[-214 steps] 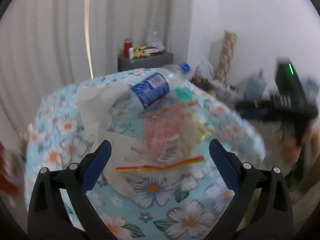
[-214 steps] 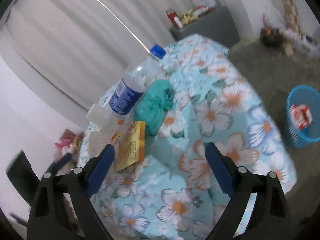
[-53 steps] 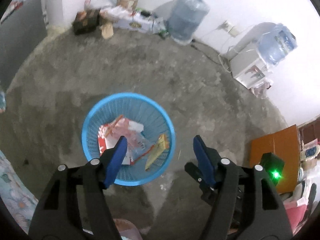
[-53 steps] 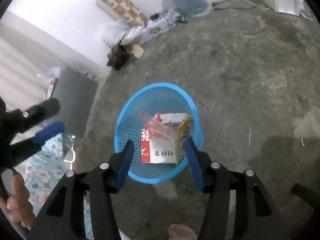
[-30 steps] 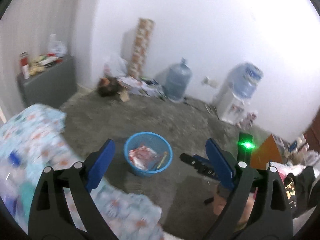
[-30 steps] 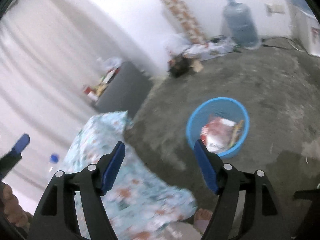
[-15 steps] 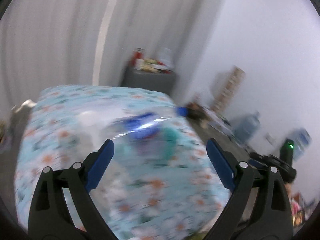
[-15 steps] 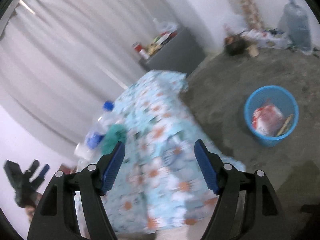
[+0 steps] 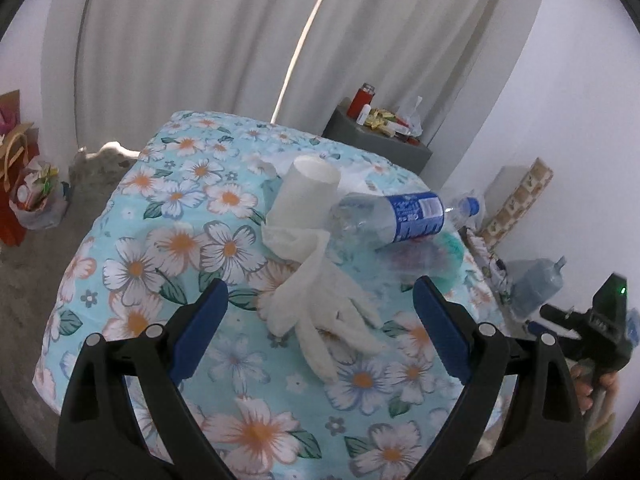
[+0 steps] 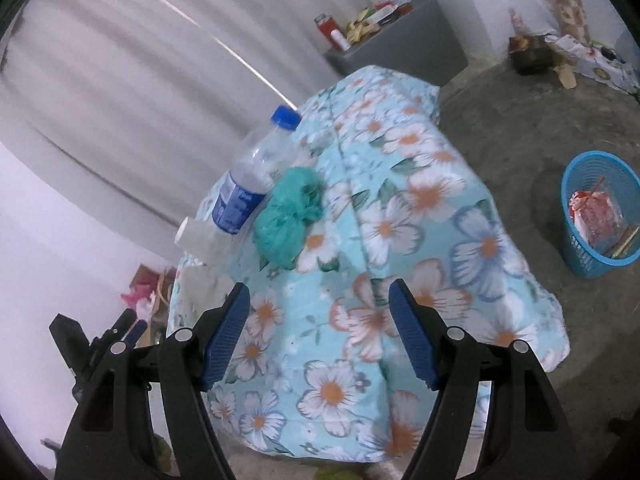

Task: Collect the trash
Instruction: 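Move both tools back to the bottle, cup and glove on the bed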

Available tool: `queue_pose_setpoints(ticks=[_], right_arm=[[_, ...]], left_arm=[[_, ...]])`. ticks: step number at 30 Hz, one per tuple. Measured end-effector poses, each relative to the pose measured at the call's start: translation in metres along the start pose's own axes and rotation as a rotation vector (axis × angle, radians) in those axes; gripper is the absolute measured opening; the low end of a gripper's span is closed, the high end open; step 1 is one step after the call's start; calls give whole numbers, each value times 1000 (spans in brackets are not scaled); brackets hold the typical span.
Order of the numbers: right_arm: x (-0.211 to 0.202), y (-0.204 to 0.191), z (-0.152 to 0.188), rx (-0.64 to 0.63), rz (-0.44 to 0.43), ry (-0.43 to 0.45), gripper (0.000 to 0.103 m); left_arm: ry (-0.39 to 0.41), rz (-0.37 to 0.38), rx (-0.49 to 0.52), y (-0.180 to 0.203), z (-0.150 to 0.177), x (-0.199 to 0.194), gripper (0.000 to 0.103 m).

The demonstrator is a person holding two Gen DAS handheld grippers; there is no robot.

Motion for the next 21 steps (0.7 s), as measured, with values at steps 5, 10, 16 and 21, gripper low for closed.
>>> queue_pose_setpoints(ticks=[5,10,16,21], right_arm=[[15,-8,1,-5,0,-41,70],[30,-20,-2,-2,-15,-67,70],[50,-37,-9,12,-60,-99,70],[63,-55,-17,18,-109,-123,70]], left_arm=[[-21,-24,56,5,3,22,89],[-26,-26,86,5,-1,46,89],[-37,-26,103,3,-4,66,85],[-64,-31,114,0,-4,81,74]])
Point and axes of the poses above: each gripper's, at about its wrist camera, not at the fingertips, and x roughly the way its jaws point, y to its right, z to its underside, the point moved 4 cm from there along x, roughly the way its jaws point, and after that the axes turned 5 degrees about x, right-handed, at the moved point
